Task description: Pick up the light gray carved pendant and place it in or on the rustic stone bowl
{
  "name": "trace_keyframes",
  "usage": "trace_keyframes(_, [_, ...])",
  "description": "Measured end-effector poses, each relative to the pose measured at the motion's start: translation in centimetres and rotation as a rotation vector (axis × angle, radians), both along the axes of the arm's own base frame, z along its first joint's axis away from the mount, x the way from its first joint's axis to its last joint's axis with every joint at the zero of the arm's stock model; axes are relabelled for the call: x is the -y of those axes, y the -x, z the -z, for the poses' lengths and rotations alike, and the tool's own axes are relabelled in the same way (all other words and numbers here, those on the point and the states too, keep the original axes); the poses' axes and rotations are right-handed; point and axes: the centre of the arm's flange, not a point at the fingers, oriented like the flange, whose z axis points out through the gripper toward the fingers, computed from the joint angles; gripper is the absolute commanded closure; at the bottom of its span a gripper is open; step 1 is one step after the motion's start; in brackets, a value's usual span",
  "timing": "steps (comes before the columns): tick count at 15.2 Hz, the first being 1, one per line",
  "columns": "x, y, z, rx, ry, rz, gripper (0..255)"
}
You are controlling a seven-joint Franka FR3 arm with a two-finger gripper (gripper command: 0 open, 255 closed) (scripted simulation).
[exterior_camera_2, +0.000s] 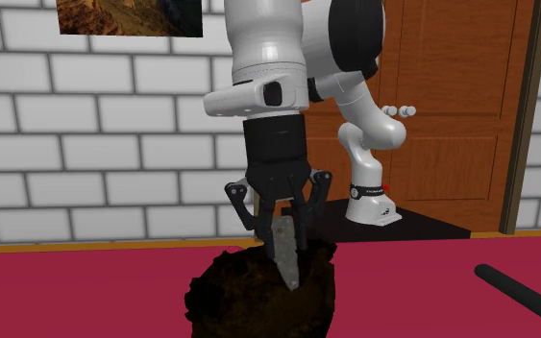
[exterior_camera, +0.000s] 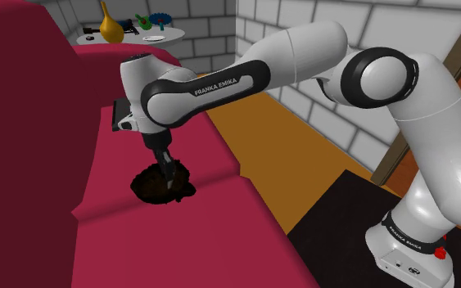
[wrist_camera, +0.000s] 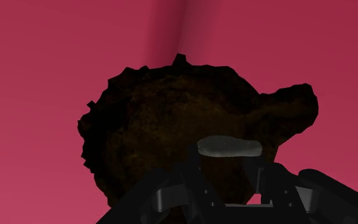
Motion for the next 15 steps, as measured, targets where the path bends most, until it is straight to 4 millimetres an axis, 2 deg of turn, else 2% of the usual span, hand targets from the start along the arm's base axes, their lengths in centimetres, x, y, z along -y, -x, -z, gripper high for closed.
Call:
trace_keyframes(5, [-0.1,0.0,0.2,0.000,0.000,0.000,255])
trace_keyframes(6, [-0.1,0.0,0.2,0.000,0.000,0.000,0])
trace_keyframes(12, [-0.1,0.0,0.2,0.000,0.000,0.000,0])
trace_keyframes(15, [0.1,-0.2,-2.4,0.001,-0.001,0.000,0])
